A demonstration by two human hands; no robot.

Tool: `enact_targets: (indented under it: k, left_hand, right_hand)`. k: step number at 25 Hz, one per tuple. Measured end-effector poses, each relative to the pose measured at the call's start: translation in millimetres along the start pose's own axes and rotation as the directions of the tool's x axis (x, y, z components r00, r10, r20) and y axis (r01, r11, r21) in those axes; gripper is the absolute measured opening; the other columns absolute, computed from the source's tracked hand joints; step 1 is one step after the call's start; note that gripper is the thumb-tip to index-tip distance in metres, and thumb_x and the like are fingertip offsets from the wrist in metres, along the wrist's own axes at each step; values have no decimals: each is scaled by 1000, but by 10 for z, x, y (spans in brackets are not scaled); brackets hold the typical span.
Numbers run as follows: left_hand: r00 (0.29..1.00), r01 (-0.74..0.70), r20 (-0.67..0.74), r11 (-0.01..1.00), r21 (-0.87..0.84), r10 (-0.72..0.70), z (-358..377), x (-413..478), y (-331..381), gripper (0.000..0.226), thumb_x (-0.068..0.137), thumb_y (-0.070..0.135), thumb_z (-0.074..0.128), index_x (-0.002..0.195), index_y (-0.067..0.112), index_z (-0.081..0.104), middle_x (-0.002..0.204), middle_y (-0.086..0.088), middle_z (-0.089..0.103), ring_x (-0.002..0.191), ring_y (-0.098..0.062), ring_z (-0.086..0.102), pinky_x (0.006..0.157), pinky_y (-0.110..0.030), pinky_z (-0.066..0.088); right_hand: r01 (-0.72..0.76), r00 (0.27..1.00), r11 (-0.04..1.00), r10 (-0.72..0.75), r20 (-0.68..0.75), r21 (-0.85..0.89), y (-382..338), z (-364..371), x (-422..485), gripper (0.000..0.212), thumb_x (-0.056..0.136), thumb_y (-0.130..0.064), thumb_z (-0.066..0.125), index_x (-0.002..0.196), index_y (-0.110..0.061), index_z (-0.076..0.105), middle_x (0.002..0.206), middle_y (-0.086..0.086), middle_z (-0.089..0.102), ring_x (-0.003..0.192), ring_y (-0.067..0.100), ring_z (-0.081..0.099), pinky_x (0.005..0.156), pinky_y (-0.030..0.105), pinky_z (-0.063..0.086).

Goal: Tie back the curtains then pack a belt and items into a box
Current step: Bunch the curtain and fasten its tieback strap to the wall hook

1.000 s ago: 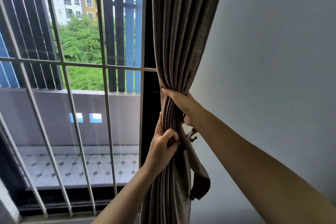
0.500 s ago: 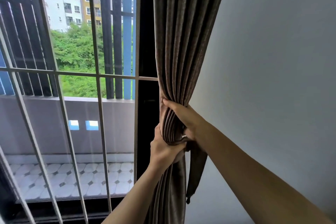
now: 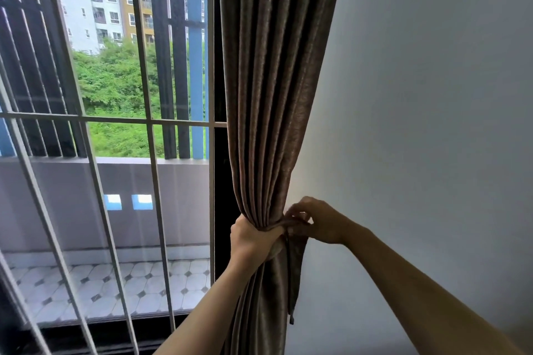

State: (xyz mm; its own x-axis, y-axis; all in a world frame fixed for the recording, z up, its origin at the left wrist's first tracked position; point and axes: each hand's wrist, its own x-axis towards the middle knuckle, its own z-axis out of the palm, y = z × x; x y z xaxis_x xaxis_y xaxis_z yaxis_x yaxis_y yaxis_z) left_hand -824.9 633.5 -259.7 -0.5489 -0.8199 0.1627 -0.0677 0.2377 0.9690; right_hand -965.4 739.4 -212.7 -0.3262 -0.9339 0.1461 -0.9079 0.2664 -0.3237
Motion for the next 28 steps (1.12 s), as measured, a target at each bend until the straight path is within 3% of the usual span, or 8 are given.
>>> enact_targets:
  k: [4, 6, 10, 13, 18, 23, 26, 28]
  left_hand:
    - [1000, -3, -9, 1000, 5, 3, 11, -56, 16, 61, 43, 53, 71, 92, 18, 68, 82, 2, 70, 77, -14, 68, 69, -37, 59]
    - [1000, 7, -17, 1000, 21, -6, -17, -52, -3, 51, 48, 43, 75, 92, 17, 68, 81, 2, 70, 77, -15, 67, 69, -34, 59]
    - [1000, -7, 26, 1000, 13, 6, -60, -56, -12, 42, 53, 35, 80, 90, 19, 71, 80, 4, 72, 75, -10, 69, 65, -27, 58]
    - [997, -44, 59, 999, -6, 44, -56, -68, -13, 46, 49, 38, 76, 91, 20, 72, 81, 4, 72, 74, -7, 69, 66, -26, 59]
    - [995, -57, 86, 998, -19, 58, -88, -45, -29, 42, 49, 33, 75, 88, 18, 72, 80, 2, 73, 73, -9, 70, 59, -20, 56]
    - [994, -74, 81, 997, -23, 76, -59, -62, -39, 28, 64, 20, 81, 88, 16, 68, 78, 4, 69, 70, -5, 65, 49, -9, 48]
    - [989, -75, 123, 997, -30, 78, -44, -72, -52, 41, 59, 34, 79, 96, 21, 68, 85, 3, 71, 78, -6, 69, 61, -19, 57]
    - [988, -83, 129, 996, -20, 85, -51, -41, -87, 47, 55, 39, 76, 99, 24, 66, 89, 4, 71, 82, -7, 69, 67, -25, 59]
  right_hand:
    - [22, 978, 976, -67, -200, -217, -121, 89, 90, 19, 83, -27, 56, 99, -21, 63, 94, -4, 48, 83, 18, 52, 66, 29, 37]
    - [172, 976, 981, -182, -123, -87, -125, 127, 122, 24, 76, -22, 56, 96, -14, 65, 96, -1, 59, 87, 17, 56, 72, 30, 43]
    - [84, 996, 966, -72, -59, 245, -102, 55, 51, 16, 70, -1, 67, 78, -1, 53, 68, 4, 57, 63, 5, 50, 64, 30, 43]
    - [48, 997, 967, -60, 41, 252, -107, -38, 21, 33, 71, -10, 73, 100, -22, 59, 72, -10, 56, 68, 9, 48, 67, 30, 42]
    - [-3, 991, 956, -36, 128, 292, -47, -350, -23, 13, 71, -25, 67, 67, -34, 59, 73, -9, 62, 74, 9, 59, 76, 29, 49]
    - [-6, 941, 999, 19, -338, 38, -107, -162, 60, 11, 78, -16, 68, 86, -18, 61, 88, -5, 50, 75, 10, 50, 68, 21, 39]
    - [-121, 858, 928, 276, -432, 352, -301, 230, 97, 29, 81, -13, 68, 86, -20, 40, 80, -6, 48, 63, 9, 50, 55, 16, 35]
    - [-55, 863, 911, 249, -439, 408, -319, 390, 99, 27, 83, -7, 63, 85, -22, 40, 80, -1, 56, 65, 13, 55, 57, 22, 43]
